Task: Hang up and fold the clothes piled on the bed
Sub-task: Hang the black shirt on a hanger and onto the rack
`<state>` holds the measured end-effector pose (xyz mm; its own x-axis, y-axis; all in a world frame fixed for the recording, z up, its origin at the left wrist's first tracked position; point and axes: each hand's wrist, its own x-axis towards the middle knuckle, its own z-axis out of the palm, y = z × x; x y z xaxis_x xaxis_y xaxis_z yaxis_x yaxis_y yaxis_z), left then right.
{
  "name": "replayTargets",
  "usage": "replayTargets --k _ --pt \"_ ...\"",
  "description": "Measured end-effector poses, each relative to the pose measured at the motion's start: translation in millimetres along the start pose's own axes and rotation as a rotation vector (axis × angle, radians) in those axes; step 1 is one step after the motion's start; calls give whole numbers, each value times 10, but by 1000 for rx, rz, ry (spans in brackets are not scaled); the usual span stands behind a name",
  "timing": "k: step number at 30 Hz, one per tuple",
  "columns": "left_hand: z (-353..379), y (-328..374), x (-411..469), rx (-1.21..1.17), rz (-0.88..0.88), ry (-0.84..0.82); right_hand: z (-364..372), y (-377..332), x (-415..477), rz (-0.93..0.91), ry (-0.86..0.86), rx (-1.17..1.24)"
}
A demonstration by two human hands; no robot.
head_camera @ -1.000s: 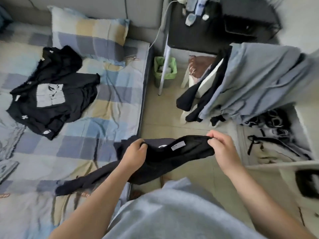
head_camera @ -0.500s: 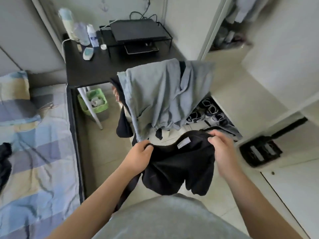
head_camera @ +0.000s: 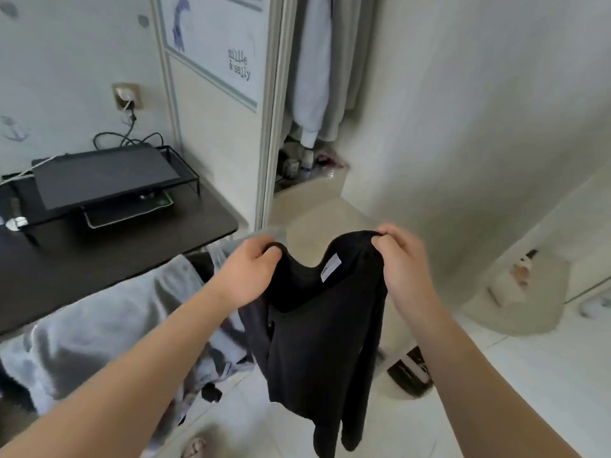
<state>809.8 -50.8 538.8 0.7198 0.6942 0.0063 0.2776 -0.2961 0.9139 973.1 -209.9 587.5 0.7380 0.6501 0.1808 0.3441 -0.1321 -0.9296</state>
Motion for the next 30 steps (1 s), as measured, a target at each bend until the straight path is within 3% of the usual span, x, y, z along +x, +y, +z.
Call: replayTargets --k 9,21,26,30 --pt "-609 1268 1881 36 380 -90 -77 -995 1678 -240 283 -70" --pt "-1200 3484 3582 68 757 -16 -848 -2936 3286 -494 614 -304" --pt "-1352 4364 3828 170 936 145 -1311 -3699 3592 -537 755 -662" --pt "-1334 4935 3963 218 987 194 -1699 -4030 3690 -467 890 -1163"
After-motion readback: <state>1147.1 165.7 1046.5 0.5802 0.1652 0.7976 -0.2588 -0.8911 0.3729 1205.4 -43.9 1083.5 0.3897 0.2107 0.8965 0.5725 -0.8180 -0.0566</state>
